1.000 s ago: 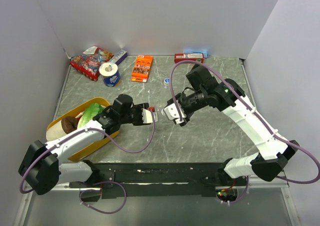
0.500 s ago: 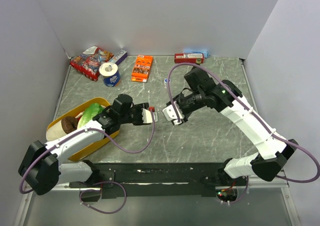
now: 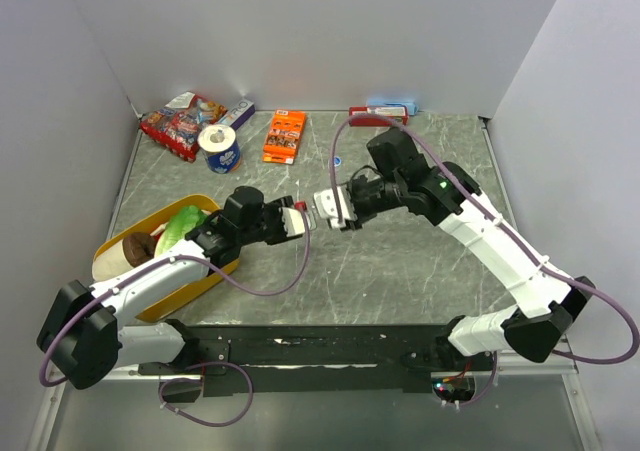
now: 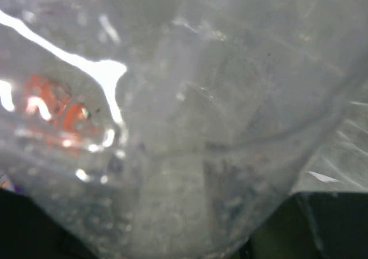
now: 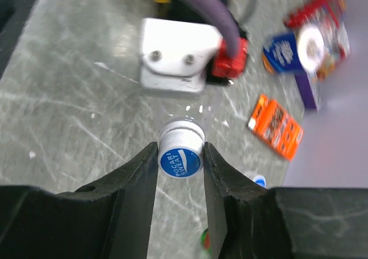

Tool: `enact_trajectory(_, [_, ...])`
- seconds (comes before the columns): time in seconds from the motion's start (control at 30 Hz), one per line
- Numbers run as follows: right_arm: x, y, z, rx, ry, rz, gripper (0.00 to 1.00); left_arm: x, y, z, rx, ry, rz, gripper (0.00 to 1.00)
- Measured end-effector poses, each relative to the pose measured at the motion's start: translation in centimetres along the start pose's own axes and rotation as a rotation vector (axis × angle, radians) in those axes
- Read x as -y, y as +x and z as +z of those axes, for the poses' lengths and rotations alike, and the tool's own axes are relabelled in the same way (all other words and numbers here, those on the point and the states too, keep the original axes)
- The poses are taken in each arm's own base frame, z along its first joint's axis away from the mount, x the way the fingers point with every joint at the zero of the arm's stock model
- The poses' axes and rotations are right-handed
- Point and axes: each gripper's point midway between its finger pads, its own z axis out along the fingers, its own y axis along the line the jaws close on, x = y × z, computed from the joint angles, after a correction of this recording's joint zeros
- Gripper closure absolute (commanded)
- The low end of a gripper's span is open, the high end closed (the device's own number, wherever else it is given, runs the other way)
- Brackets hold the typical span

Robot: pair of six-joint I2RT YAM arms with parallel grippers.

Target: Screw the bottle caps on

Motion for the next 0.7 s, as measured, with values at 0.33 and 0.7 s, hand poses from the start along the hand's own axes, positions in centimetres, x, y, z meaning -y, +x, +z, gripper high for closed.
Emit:
enact_trajectory(0.33, [6.2, 1.2, 0.1, -0.026, 0.274, 0.474, 1.00, -5.9, 0.2, -1.1, -0.071, -0.358, -0.047, 0.99])
enact_trajectory(0.7, [9.0, 2.8, -0.2, -0.043, 0.347, 0.856, 1.00, -10.3, 0.3, -2.0, -0.160, -0.721, 0.034, 0.99])
